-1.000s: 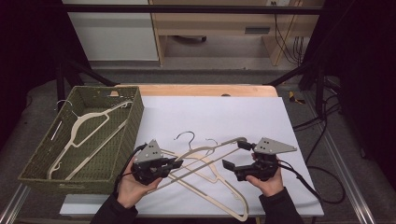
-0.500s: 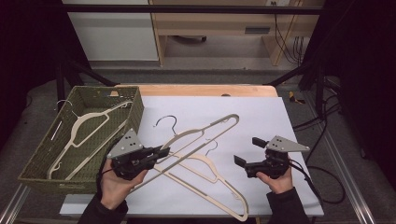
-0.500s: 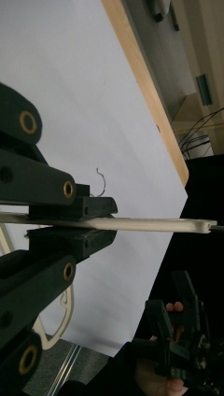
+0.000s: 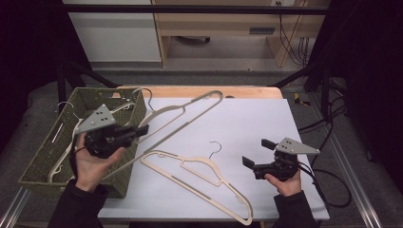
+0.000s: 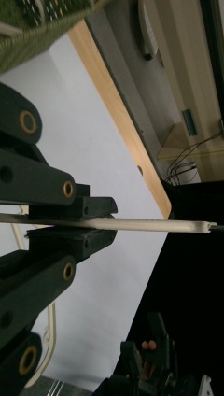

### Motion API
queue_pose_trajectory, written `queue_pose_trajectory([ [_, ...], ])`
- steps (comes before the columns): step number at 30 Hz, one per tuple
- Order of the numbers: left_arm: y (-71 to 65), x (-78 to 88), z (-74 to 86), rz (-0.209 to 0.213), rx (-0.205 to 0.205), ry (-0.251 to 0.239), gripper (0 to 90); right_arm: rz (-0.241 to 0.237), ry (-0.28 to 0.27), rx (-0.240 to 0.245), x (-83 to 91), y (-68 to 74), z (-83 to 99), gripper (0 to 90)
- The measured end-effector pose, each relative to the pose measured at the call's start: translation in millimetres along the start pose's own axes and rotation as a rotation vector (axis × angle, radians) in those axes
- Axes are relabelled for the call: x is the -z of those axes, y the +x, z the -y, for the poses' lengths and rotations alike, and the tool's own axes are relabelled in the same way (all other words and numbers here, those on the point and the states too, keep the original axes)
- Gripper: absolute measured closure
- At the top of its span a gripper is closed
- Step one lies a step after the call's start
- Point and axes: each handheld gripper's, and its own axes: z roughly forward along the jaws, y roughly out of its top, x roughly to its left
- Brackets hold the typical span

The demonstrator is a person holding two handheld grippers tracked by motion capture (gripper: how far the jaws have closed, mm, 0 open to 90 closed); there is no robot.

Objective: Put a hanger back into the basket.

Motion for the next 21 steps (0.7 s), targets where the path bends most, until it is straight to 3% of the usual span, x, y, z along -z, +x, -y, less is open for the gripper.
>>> queue_pose_trajectory([
  [9, 48.7, 27.6, 2.1, -0.087, 0.045, -0.027, 85.0, 0.013, -0.002, -0.002, 0.7, -2.2, 0.8, 2.1],
  [21, 100.5, 51.4, 24.8, -0.169, 0.089, -0.022, 85.0, 0.015, 0.000, 0.002, 0.1, -3.0, 1.1, 2.0],
])
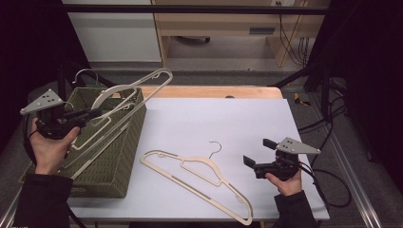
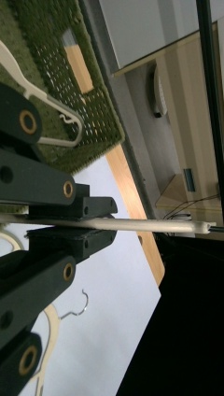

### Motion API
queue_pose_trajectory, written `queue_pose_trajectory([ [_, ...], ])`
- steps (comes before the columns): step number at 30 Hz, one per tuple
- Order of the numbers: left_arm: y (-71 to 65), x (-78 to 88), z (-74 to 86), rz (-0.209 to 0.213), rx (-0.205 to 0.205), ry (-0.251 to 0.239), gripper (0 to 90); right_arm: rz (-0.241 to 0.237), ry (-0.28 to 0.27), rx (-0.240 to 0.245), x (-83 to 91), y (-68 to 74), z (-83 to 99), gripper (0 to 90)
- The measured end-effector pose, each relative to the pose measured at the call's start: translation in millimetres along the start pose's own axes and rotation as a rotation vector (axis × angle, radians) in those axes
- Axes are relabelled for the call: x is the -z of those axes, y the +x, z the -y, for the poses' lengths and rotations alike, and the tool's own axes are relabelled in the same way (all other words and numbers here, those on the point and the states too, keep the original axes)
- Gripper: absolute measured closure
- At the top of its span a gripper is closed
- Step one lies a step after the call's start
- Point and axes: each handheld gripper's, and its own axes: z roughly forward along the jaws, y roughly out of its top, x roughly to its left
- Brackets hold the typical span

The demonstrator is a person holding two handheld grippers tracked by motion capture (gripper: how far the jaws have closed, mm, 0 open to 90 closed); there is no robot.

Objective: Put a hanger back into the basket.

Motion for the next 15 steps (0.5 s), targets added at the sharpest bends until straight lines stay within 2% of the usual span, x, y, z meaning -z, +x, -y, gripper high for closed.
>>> queue_pose_trajectory([
  [8, 24.4, 5.1, 13.0, -0.032, 0.000, 0.020, 84.9, -0.001, 0.005, -0.002, -1.4, 0.4, 0.2, 2.0],
  [15, 40.5, 9.1, 23.8, -0.051, 0.010, 0.028, 84.7, -0.004, 0.009, 0.002, -2.5, 0.4, 0.8, 2.1],
])
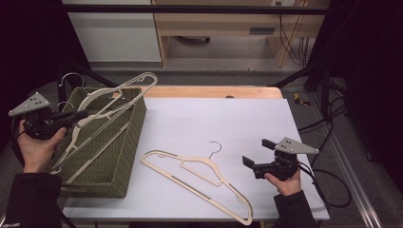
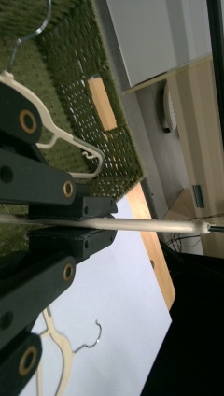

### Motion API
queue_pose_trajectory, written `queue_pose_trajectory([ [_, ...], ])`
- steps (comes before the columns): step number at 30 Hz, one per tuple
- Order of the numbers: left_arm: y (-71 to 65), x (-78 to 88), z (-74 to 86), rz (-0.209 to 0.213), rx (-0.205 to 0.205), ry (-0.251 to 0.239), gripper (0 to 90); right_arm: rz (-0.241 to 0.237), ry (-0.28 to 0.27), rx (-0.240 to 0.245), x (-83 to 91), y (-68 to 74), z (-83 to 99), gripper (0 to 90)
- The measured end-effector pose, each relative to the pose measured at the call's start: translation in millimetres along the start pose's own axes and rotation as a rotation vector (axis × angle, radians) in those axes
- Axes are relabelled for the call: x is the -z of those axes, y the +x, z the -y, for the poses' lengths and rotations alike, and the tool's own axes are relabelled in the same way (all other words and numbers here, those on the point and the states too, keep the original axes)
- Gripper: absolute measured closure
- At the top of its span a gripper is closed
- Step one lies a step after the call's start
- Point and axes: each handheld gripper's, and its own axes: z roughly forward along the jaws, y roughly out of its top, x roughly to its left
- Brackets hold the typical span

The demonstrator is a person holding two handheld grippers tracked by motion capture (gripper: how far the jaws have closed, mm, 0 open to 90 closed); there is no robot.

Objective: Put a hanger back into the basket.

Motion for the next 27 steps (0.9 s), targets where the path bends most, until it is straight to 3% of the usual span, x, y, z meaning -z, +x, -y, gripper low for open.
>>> queue_pose_trajectory([
  [11, 22.6, 6.3, 16.6, -0.046, 0.021, 0.033, 84.7, -0.003, 0.003, -0.001, -0.4, 0.2, 0.1, 2.0],
  [27, 36.9, 12.7, 37.8, -0.076, 0.046, 0.086, 84.8, -0.006, 0.009, -0.002, -0.1, 0.2, 0.1, 2.0],
])
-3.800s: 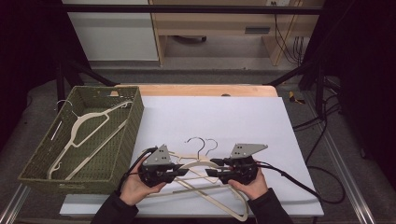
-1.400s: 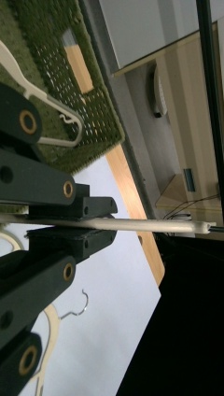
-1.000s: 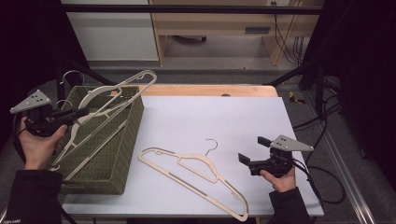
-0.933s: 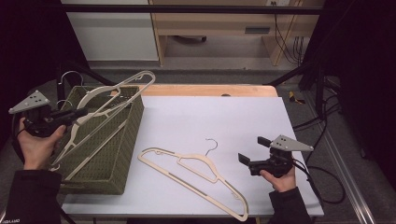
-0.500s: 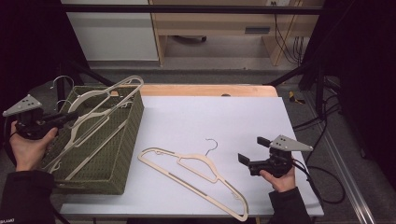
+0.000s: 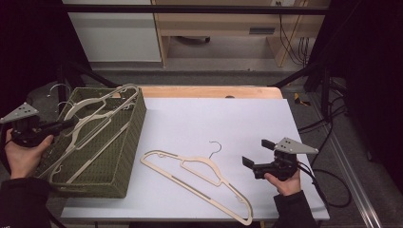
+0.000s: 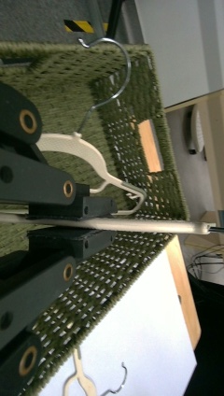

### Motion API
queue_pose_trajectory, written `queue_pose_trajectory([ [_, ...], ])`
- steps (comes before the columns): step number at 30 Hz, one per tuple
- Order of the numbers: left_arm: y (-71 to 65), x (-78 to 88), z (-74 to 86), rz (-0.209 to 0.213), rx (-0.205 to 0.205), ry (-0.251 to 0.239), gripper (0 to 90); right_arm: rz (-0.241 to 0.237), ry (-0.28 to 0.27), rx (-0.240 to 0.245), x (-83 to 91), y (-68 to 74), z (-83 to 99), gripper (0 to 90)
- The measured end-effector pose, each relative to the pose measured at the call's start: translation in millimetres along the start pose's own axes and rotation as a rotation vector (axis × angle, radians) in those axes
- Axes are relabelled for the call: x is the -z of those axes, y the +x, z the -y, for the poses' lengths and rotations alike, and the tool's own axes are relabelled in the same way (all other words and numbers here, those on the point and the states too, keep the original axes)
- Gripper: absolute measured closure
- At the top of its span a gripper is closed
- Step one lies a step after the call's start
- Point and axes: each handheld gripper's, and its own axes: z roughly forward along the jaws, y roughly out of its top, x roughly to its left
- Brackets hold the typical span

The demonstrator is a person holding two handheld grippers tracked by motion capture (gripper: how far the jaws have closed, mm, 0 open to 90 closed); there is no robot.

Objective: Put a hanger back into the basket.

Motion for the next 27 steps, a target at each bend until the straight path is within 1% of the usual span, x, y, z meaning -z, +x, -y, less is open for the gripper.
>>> queue_pose_trajectory([
  [4, 1.0, -2.3, 6.5, -0.002, 0.013, 0.019, 84.8, 0.003, -0.002, -0.005, -0.1, 0.2, -0.1, 2.0],
  [7, -0.2, -5.9, 12.3, 0.001, 0.022, 0.032, 84.8, 0.000, 0.000, 0.001, 0.0, 0.0, 0.0, 2.1],
  [11, -1.8, -13.6, 19.8, 0.008, 0.043, 0.044, 84.8, 0.002, 0.001, -0.008, -0.3, 0.8, 0.0, 2.0],
  [13, -2.3, -17.9, 23.6, 0.016, 0.063, 0.058, 84.8, 0.002, 0.001, -0.007, -0.4, 0.8, 0.1, 2.1],
  [19, -6.4, -31.4, 36.7, 0.023, 0.087, 0.095, 84.6, 0.001, 0.000, 0.000, 0.0, 0.3, 0.1, 2.0],
  [21, -7.6, -35.3, 39.3, 0.022, 0.093, 0.108, 84.5, -0.001, 0.000, 0.001, 0.1, 0.4, 0.1, 2.0],
  [23, -9.6, -39.1, 40.8, 0.029, 0.107, 0.122, 84.1, 0.000, 0.001, 0.001, 0.0, 0.5, 0.1, 2.1],
  [24, -10.6, -40.8, 40.9, 0.027, 0.107, 0.134, 84.0, -0.001, 0.000, 0.001, 0.1, 0.5, 0.1, 2.0],
  [25, -11.8, -42.3, 41.1, 0.028, 0.128, 0.131, 83.8, -0.002, -0.001, 0.000, 0.1, 0.6, 0.1, 2.1],
  [27, -10.5, -43.1, 41.9, 0.024, 0.146, 0.142, 83.4, -0.001, -0.003, 0.000, 0.2, 0.7, 0.0, 2.1],
])
